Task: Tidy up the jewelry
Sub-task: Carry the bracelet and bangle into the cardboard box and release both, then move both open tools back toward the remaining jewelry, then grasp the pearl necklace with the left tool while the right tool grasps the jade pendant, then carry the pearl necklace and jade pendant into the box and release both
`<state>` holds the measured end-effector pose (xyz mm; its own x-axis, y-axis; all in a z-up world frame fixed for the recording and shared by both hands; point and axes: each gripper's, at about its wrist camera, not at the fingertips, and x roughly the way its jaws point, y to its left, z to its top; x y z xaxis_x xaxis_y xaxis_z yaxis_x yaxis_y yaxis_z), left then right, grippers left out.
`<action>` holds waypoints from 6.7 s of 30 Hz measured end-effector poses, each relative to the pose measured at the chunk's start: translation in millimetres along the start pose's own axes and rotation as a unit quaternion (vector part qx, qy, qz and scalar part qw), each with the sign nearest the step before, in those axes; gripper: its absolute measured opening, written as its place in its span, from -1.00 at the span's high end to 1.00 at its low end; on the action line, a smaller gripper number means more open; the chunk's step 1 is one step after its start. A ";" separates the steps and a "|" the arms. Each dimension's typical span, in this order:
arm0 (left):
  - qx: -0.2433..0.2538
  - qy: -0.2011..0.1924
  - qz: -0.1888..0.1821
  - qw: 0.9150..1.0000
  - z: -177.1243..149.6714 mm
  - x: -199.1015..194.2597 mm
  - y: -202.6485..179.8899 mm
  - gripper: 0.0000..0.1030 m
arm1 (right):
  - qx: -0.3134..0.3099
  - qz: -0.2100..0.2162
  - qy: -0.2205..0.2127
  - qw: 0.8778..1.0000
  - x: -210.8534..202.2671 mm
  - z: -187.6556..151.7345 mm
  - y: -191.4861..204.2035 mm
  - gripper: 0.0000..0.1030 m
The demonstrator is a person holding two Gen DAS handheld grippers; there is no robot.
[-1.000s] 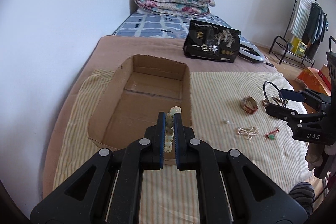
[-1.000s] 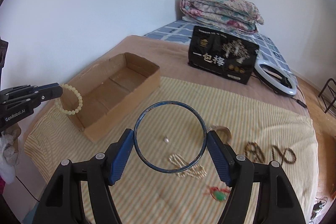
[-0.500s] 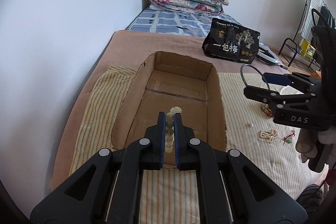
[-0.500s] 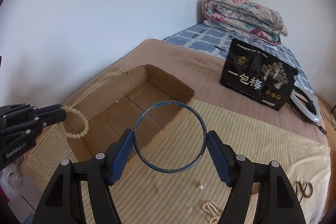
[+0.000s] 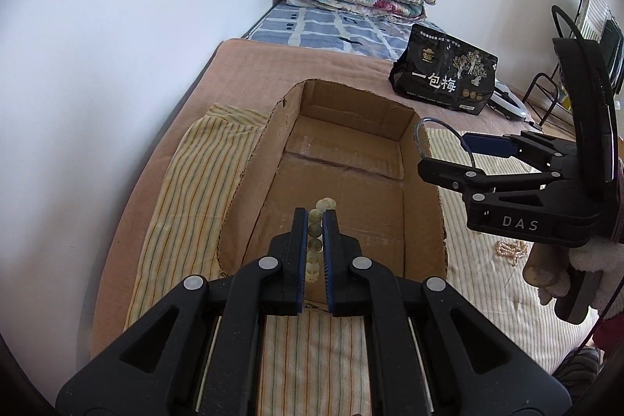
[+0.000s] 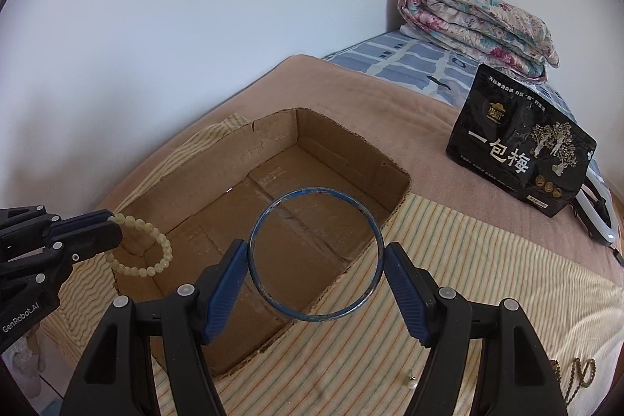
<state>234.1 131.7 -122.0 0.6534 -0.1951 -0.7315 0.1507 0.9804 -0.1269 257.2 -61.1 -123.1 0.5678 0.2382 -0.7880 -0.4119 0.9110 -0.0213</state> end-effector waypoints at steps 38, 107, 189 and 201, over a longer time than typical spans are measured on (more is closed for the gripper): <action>0.005 -0.027 0.003 1.000 0.8 -40.6 -30.6 0.46 | 0.006 -0.023 -0.036 0.999 -65.9 -17.8 -24.2 -0.58; 0.179 0.137 -0.121 0.967 -71.3 114.1 -269.3 0.20 | 0.075 -0.041 0.068 0.994 -86.2 -228.2 -174.4 -0.58; 0.056 -0.044 -0.101 0.992 12.6 -43.0 -108.9 0.90 | 0.082 -0.032 -0.044 0.995 -160.0 -113.7 -106.0 0.76; 0.035 -0.057 -0.071 0.995 44.2 -27.0 -47.9 0.90 | 0.062 -0.009 -0.050 0.997 -112.5 -53.0 -73.2 0.76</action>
<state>242.1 88.8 -66.5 0.7011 -0.3376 -0.6280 0.2962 0.9391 -0.1742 185.7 -172.5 -65.5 0.6451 0.2490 -0.7224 -0.3143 0.9482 0.0461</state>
